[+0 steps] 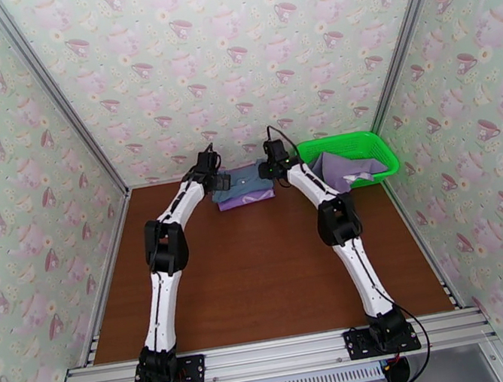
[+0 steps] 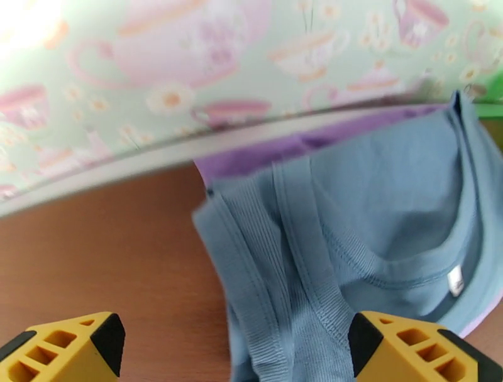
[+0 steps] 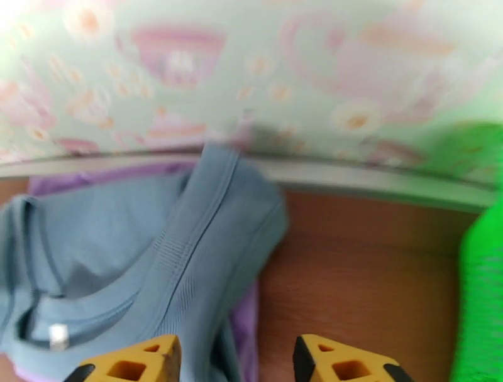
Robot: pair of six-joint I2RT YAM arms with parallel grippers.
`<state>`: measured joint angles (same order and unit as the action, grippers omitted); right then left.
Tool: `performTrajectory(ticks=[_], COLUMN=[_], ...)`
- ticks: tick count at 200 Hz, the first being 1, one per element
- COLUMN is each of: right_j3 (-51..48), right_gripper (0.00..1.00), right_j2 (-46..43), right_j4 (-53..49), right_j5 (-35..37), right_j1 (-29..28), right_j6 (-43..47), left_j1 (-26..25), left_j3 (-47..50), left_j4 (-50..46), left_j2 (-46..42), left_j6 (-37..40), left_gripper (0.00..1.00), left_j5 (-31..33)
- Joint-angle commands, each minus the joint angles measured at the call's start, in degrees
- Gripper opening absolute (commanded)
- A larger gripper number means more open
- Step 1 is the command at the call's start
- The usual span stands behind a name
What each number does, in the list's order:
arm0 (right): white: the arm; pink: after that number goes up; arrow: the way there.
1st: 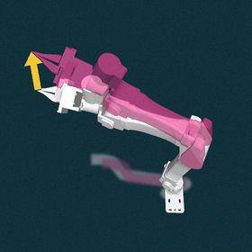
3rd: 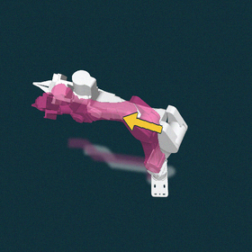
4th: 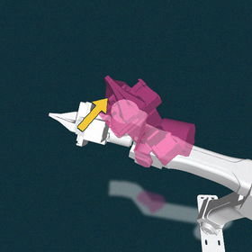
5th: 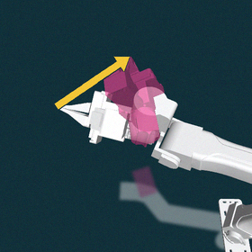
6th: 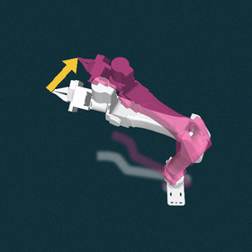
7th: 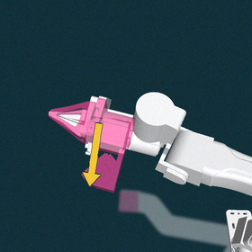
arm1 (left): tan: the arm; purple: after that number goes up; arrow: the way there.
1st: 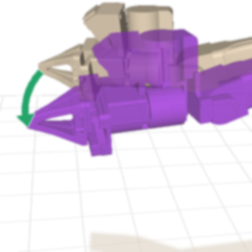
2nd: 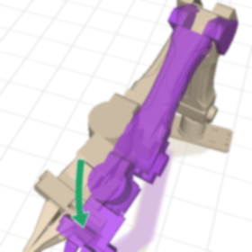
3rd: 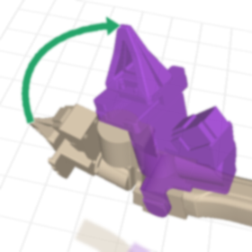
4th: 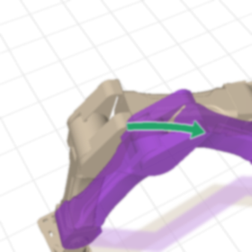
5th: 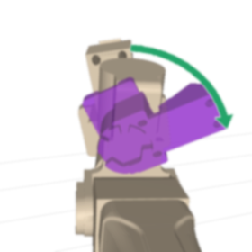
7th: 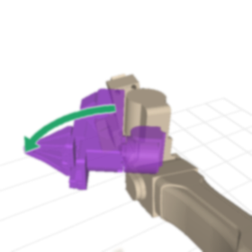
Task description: Fold and stack the mixed laundry pile
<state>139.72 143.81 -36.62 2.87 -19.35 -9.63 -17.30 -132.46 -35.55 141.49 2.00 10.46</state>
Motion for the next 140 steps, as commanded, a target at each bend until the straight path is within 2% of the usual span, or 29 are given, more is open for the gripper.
performTrajectory(ticks=[1, 21, 37, 48, 67, 94, 116, 140], right_j3=[-5.13, -16.33, -26.13, -30.13, -30.54, -28.28, -27.49, -24.4], right_gripper=[0.58, 0.72, 0.91, 0.97, 0.96, 0.9, 0.9, 0.91], right_j2=[-16.05, -28.04, -36.76, -40.53, -41.6, -37.85, -33.17, -26.09], right_j4=[-0.29, 1.51, 4.03, 3.57, -2.54, -9.38, -9.08, -8.77], right_j5=[2.85, 5.63, 6.12, 4.82, 3.22, -0.28, -2.63, -3.79], right_j1=[0.28, 1.0, 3.48, 5.96, 11.34, 17.94, 20.88, 21.86], right_j6=[4.04, 8.12, 8.81, 9.68, 9.59, 7.46, 5.68, 4.68], left_j1=[0.21, 0.31, 0.79, 1.22, 1.69, 1.56, 0.88, -0.01], left_j3=[0.34, 11.38, 25.03, 32.96, 43.33, 57.26, 65.56, 70.06], left_j4=[-1.23, 5.62, 13.87, 18.44, 22.03, 25.75, 26.36, 23.55], left_j2=[-9.57, -21.0, -31.0, -36.93, -44.59, -54.26, -60.79, -65.82], left_j6=[1.21, -1.58, -4.24, -6.56, -9.71, -13.77, -15.09, -14.58], left_gripper=[1.0, 1.0, 1.0, 1.0, 1.0, 1.0, 1.0, 1.0], left_j5=[-2.03, -6.31, -11.7, -15.71, -22.51, -26.07, -26.06, -25.27])
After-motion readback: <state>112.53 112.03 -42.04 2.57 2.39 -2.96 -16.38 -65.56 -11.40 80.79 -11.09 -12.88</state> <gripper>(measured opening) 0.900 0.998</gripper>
